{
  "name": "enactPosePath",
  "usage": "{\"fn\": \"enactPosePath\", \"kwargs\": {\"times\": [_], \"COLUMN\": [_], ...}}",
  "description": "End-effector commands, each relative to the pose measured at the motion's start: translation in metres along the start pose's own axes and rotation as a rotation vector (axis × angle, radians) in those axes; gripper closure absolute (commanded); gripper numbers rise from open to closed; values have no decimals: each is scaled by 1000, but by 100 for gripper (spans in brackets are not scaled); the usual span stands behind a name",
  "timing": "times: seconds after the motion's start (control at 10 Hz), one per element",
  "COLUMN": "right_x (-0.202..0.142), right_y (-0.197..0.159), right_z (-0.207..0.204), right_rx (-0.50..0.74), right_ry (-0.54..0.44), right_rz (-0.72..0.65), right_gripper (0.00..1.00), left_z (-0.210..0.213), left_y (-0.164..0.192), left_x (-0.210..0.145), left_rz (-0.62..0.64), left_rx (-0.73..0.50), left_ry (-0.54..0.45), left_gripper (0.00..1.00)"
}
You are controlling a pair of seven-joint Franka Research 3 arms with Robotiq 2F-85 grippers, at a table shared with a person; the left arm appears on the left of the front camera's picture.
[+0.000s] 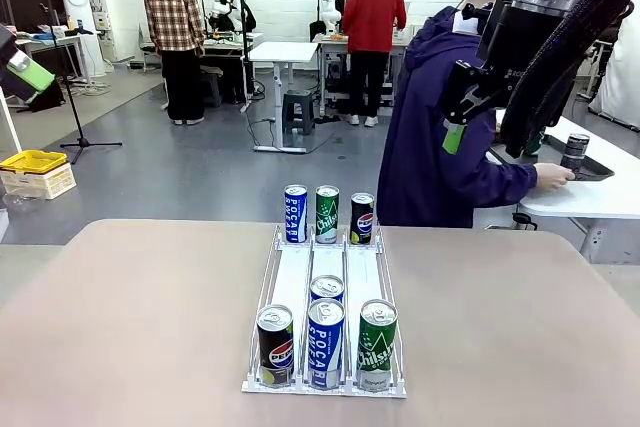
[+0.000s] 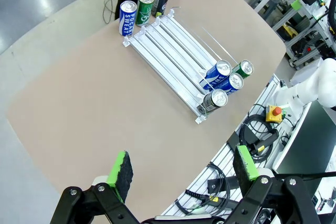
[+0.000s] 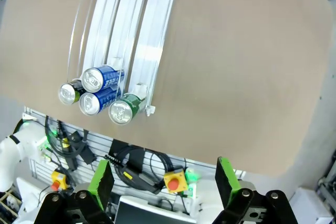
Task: Retrieve and hand over the desired beverage to the person.
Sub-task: Place the picked can on the Handle tray extended by the person.
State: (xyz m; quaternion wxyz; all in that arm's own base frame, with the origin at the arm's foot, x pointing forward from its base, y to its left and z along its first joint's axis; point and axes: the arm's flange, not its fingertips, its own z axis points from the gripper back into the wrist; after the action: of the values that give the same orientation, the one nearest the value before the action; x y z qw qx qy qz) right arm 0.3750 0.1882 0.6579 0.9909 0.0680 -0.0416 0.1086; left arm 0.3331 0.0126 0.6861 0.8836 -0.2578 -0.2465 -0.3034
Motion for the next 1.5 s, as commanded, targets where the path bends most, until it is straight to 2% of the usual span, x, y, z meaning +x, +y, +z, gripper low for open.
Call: {"fn": "enactPosePath", "kwargs": {"times": [0.0, 0.1, 0.2, 0.3, 0.4, 0.6, 0.7, 0.9, 1.1, 1.4], "right_x": [-1, 0, -14, -28, -44, -71, -95, -115, -128, -124], "right_y": [1, 0, -27, -66, -99, -155, -185, -221, -248, -268], "right_z": [0, 0, 1, 1, -1, 0, 3, 28, 51, 58], "right_rx": [3, 0, 31, 89, 109, 102, 181, 360, 481, 488], "right_ry": [0, 0, -28, -103, -139, -237, -297, -375, -359, -335], "right_rz": [-18, 0, 85, 113, 134, 142, 108, 77, 63, 61], "right_gripper": [0, 0, 0, 0, 0, 0, 0, 0, 0, 0], "left_z": [1, 1, 1, 1, 1, 1, 1, 1, 1, 1], "left_y": [-1, -1, -1, -1, -1, -1, -1, -1, -1, -1], "left_x": [-2, -2, -2, -2, -2, -2, -2, -2, -2, -2], "left_rz": [4, 4, 4, 4, 4, 4, 4, 4, 4, 4], "left_rx": [5, 5, 5, 5, 5, 5, 5, 5, 5, 5], "left_ry": [9, 9, 9, 9, 9, 9, 9, 9, 9, 9], "left_gripper": [0, 0, 0, 0, 0, 0, 0, 0, 0, 0]}}
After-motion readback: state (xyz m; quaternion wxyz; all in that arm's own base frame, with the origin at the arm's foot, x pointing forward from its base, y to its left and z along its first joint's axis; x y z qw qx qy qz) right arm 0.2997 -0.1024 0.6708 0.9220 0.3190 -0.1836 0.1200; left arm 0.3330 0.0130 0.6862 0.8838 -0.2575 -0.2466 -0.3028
